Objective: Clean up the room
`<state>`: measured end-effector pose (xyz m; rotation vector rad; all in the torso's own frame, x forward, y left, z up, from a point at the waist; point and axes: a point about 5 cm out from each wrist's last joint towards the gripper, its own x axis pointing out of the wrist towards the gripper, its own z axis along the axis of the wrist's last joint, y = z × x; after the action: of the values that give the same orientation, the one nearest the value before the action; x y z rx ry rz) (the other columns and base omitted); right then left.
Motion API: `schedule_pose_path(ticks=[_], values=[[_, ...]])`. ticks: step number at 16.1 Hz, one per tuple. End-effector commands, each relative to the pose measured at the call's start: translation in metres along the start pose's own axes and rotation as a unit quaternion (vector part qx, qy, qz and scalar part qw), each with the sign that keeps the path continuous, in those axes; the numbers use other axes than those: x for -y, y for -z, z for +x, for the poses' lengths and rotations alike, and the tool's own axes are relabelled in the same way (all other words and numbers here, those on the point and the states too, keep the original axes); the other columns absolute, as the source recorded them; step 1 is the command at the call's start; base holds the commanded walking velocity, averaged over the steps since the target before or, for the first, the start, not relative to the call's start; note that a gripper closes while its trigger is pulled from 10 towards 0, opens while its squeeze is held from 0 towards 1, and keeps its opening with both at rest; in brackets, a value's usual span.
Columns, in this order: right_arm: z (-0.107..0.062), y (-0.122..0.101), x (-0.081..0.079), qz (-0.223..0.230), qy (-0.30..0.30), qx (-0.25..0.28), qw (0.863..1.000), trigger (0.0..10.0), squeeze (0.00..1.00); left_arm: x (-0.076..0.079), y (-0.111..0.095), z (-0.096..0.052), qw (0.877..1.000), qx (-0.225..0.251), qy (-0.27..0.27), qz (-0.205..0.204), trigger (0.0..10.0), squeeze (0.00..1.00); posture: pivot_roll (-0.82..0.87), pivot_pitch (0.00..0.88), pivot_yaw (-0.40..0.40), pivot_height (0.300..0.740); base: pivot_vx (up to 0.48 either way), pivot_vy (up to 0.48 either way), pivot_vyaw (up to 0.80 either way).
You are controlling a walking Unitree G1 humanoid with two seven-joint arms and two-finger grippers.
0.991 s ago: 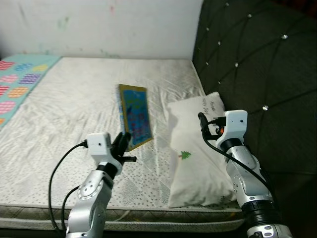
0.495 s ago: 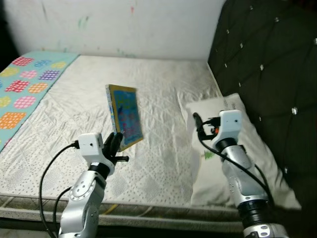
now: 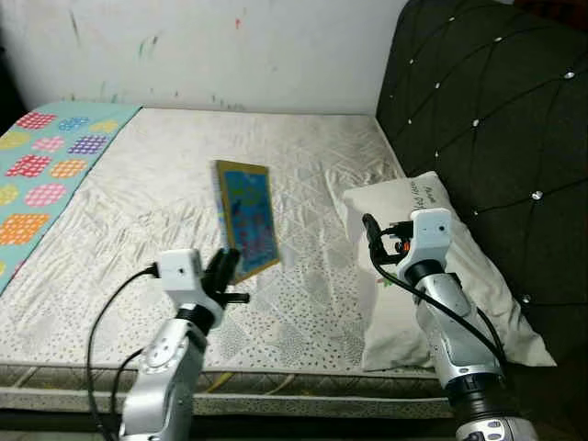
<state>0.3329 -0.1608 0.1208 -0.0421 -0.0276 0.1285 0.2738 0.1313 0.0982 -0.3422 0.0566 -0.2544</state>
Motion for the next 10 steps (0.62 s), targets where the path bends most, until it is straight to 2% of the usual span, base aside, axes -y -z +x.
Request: schedule_pose_path(ticks=[1, 10], values=[[0.0013, -0.0036, 0.0017, -0.002, 0.004, 0.008, 1.0, 10.0, 0.0, 0.006, -0.0131, 0.003, 0.999, 0.03, 0.024, 0.009, 10.0, 0.0, -0.05, 0.0, -0.005, 0.74, 0.0, 0.0, 0.0], [0.0014, -0.0033, 0.002, -0.001, 0.006, 0.006, 1.0, 10.0, 0.0, 0.0059, -0.014, 0.0033, 0.999, 0.032, 0.023, 0.011, 10.0, 0.0, -0.05, 0.0, -0.009, 0.74, 0.307, 0.0, 0.0]])
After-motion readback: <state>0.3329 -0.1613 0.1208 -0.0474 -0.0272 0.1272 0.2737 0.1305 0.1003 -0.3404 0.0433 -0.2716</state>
